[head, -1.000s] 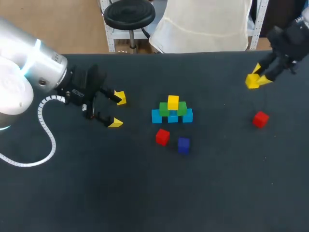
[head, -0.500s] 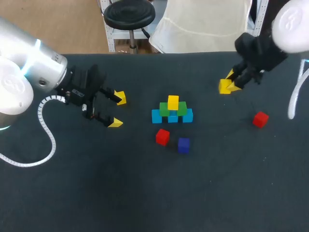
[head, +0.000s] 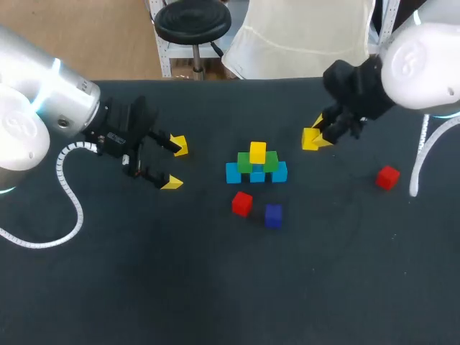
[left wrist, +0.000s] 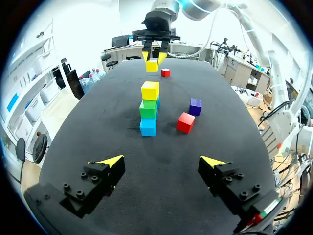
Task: Place the blue cubes, place green cubes on the blue cubes, place the yellow cubes on the green cubes, then place the red cubes on the yellow cubes, and place purple cube on the red cubes.
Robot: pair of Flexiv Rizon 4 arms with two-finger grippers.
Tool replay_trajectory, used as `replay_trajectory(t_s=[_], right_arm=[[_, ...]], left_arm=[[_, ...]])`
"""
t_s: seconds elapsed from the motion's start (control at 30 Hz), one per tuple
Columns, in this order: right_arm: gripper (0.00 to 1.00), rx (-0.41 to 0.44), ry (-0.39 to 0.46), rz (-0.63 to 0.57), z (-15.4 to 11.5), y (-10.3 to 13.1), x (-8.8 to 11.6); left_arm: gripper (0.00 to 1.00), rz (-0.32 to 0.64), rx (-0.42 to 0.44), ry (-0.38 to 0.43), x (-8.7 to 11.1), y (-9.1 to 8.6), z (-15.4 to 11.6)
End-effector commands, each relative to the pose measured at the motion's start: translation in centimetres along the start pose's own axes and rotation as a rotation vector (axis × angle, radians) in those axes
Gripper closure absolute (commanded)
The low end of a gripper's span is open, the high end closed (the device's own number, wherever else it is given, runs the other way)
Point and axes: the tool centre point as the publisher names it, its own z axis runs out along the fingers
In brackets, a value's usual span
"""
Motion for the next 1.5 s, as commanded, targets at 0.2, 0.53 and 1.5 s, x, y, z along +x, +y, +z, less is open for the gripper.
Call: replay_trajectory(t_s=[0.2,0.53,1.5], right_arm=[[1.00,-0.038,0.019,-0.004,1.8,0.5,-1.9],[1.00,-0.067,0.017,-0.004,3.6,2.1,-3.4],[1.00,-0.099,0.021,-0.018,4.7,2.0,-4.4]], left_arm=[[0.00,0.004,-0.002,-0.005,0.2,-0.1,0.0],[0.00,0.004,-0.002,-0.005,0.2,-0.1,0.0],[0.00,0.004,-0.002,-0.005,0.2,-0.1,0.0]])
